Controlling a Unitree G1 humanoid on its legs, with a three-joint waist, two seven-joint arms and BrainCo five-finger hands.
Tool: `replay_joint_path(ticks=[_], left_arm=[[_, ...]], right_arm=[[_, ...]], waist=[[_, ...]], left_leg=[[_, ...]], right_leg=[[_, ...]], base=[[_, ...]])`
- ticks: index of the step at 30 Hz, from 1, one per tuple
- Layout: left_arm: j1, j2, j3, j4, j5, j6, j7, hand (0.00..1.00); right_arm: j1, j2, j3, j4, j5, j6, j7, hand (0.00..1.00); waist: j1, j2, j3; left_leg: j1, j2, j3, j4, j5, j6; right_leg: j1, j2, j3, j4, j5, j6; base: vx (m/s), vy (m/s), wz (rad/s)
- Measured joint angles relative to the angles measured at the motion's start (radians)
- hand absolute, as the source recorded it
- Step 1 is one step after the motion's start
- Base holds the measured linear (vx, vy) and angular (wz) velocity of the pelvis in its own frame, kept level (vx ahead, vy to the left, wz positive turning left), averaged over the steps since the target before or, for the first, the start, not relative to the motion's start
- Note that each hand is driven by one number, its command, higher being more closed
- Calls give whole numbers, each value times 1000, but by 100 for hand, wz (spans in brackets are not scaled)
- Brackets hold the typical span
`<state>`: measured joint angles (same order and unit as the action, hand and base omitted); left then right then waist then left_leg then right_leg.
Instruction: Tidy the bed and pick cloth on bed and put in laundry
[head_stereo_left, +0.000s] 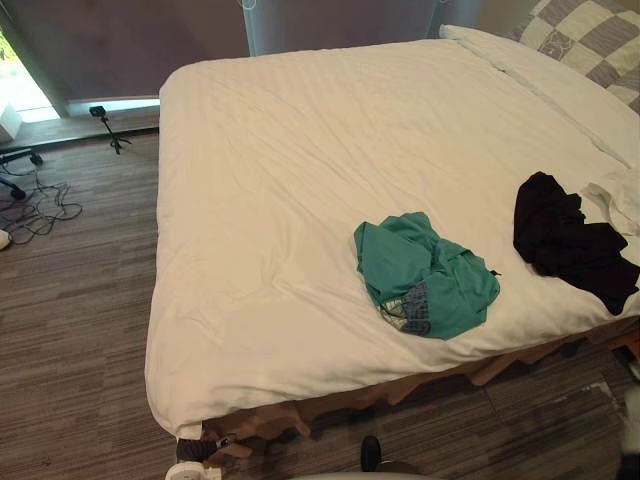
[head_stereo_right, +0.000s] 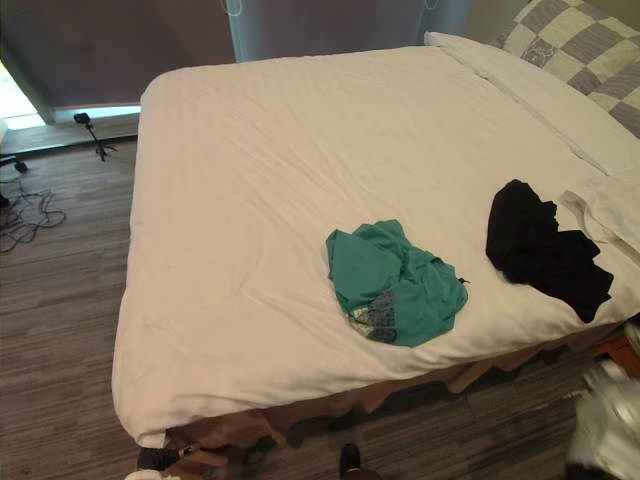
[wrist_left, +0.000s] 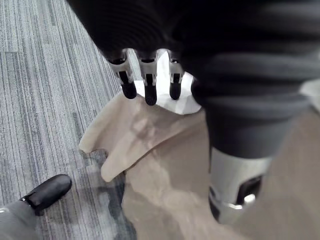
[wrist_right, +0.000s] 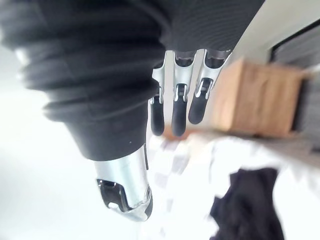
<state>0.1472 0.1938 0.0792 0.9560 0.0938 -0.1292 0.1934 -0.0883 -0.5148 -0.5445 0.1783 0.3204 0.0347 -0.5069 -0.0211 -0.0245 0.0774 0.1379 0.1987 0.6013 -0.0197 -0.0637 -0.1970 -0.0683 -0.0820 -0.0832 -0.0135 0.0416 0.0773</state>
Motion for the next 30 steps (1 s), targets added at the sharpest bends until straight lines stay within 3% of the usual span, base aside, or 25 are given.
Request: replay_joint_path(ticks=[1,3,5,6,8,11,14,17,18,25,26,30], left_arm=[[-1,3,-8,-3,-1,4,-1,0],[-11,3,-33,-2,-12,19,-2,0],[-24,-3,-38,4,-16,29,-2,0],[-37,-11,-37,19,-10,31,0,0],[-40,-17,-38,19,7,32,0,0],[-46,-30,-36,40,10,38,0,0],[-57,-29,-35,39,-11,52,-1,0],[-66,-19,-30,38,-39,52,-1,0],[-83,-19,-27,38,-63,53,-1,0],[-145,-20,-30,-5,-131,23,-3,0],[-154,-20,-50,-28,-135,11,-4,0],[-160,-26,-111,-63,-135,5,-3,0]], right_arm=[[-22,3,42,-29,-17,2,18,100],[-107,6,247,-145,-88,14,130,100],[-172,6,371,-188,-87,12,217,100],[-242,9,487,-198,-83,12,308,100],[-308,27,600,-197,-83,12,383,100],[-432,95,739,-113,-63,-41,529,100],[-546,162,840,-30,-41,-84,624,100],[-643,230,921,20,-22,-108,668,100],[-688,261,955,43,-1,-115,685,100],[-846,375,1111,116,67,-104,768,100],[-859,393,1154,118,74,-93,780,100],[-873,442,1238,185,74,-43,783,100]], waist=[[4,-3,3],[15,-17,10],[20,-26,14],[28,-33,20],[30,-42,25],[58,-47,28],[87,-44,58],[103,-43,112],[121,-41,147],[167,-16,328],[178,-2,364],[194,49,401]], left_leg=[[-1,-2,-3,0,0,0],[-7,-7,-13,3,-6,11],[-16,-12,-22,5,-6,13],[-19,-17,-37,5,-6,15],[-18,-19,-54,5,-7,16],[-24,-21,-107,7,-7,21],[-40,-26,-153,12,-4,27],[-79,-26,-191,37,-3,33],[-107,-26,-205,43,4,41],[-241,-35,-293,54,49,58],[-288,-37,-324,68,55,61],[-369,-49,-379,71,76,71]], right_leg=[[-2,0,3,0,2,-1],[0,-4,6,-16,16,1],[0,-10,3,-29,26,4],[2,-14,1,-33,31,3],[16,-18,-16,-39,33,3],[48,-28,-65,-50,34,2],[69,-39,-105,-61,34,1],[62,-46,-133,-61,37,-2],[46,-48,-143,-61,41,-4],[-27,-60,-220,-60,63,-15],[-50,-64,-245,-57,63,-16],[-100,-76,-294,-42,62,-15]], base=[[-56,-23,-6],[-73,-19,-3],[-67,-14,5],[-56,-16,8],[-26,-14,24],[-2,-14,52],[-12,-13,42],[-37,-18,37],[-69,-32,22],[-83,-28,38],[-49,-6,50],[-27,12,45]])
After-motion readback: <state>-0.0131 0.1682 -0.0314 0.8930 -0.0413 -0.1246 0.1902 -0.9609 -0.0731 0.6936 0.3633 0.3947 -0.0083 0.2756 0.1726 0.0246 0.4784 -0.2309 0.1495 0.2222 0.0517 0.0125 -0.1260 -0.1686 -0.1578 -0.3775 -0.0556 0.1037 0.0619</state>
